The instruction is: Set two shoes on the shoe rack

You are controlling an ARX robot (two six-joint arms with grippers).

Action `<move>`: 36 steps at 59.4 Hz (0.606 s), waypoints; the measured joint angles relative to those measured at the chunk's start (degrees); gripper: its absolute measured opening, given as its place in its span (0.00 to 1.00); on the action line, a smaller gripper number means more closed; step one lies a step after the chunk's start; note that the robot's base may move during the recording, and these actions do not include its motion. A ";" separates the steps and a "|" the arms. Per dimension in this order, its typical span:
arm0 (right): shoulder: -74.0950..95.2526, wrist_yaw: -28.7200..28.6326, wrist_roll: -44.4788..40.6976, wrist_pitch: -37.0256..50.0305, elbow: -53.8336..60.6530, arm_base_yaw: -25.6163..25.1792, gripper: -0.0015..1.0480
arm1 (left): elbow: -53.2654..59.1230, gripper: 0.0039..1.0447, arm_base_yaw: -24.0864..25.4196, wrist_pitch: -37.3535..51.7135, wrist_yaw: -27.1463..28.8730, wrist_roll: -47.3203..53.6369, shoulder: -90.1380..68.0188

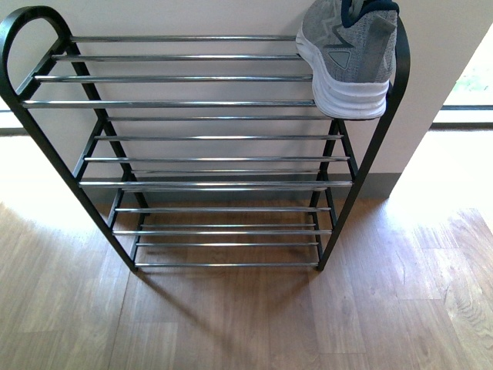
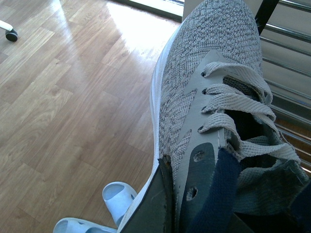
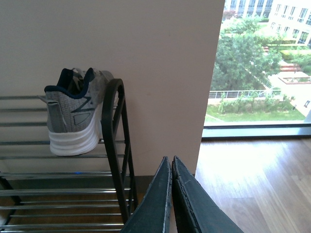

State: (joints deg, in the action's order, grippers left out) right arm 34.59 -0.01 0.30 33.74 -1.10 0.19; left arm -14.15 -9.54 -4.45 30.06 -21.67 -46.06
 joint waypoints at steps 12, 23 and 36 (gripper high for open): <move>-5.95 0.00 0.00 -5.49 0.02 0.00 0.02 | 0.00 0.01 0.00 0.00 0.00 0.00 0.00; -12.46 0.00 0.00 -11.67 0.02 0.00 0.02 | 0.00 0.01 0.00 0.00 0.00 0.00 0.00; -17.70 0.00 0.00 -16.76 0.04 0.00 0.02 | 0.00 0.01 0.00 0.00 0.00 0.00 0.00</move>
State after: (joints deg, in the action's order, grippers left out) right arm 16.88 -0.01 0.30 16.97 -1.06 0.19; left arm -14.15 -9.54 -4.45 30.06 -21.67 -46.06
